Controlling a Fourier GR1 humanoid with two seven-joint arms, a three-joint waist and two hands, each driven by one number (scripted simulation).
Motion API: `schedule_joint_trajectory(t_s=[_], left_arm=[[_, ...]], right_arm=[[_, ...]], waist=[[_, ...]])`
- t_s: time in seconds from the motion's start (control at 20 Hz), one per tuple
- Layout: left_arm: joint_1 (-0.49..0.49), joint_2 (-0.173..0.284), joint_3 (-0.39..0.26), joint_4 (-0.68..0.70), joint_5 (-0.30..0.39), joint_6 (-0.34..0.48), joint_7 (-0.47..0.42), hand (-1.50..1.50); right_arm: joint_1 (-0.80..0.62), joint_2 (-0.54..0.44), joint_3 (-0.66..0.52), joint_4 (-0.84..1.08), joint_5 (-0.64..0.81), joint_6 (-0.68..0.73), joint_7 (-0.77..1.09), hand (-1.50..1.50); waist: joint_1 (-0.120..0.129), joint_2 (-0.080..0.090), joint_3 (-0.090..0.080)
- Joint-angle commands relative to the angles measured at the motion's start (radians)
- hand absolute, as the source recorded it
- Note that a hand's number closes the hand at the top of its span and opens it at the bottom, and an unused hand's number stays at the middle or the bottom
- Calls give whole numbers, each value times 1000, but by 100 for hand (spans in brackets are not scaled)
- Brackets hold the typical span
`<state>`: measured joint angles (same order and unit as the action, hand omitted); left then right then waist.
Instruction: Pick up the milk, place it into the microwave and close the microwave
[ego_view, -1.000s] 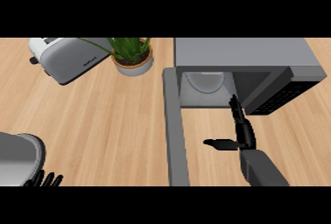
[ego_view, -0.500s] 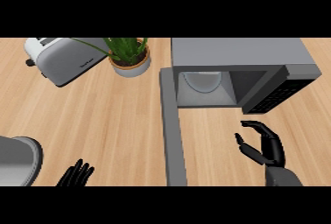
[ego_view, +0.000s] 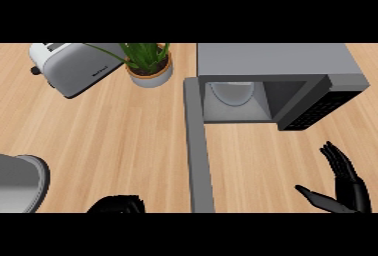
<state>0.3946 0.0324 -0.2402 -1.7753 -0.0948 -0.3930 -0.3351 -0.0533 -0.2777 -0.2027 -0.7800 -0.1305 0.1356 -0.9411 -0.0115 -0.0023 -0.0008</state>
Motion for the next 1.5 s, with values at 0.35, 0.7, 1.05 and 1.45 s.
schedule_joint_trajectory(t_s=[0.35,0.7,1.05,1.45], left_arm=[[-314,-32,-102,279,-96,237,7,150],[-420,-32,-229,416,-152,75,219,150],[-581,-32,-494,626,-62,262,185,150],[-722,-32,-697,706,179,489,64,150]], right_arm=[[70,-105,-72,-26,-75,127,-5,-150],[147,-125,-62,-33,-95,194,-52,-150],[110,-190,-74,-18,-123,267,-70,-150],[88,-182,-13,-130,-150,302,-9,-150]], waist=[[6,2,1],[-12,3,1],[-12,5,1],[-53,12,-2]])
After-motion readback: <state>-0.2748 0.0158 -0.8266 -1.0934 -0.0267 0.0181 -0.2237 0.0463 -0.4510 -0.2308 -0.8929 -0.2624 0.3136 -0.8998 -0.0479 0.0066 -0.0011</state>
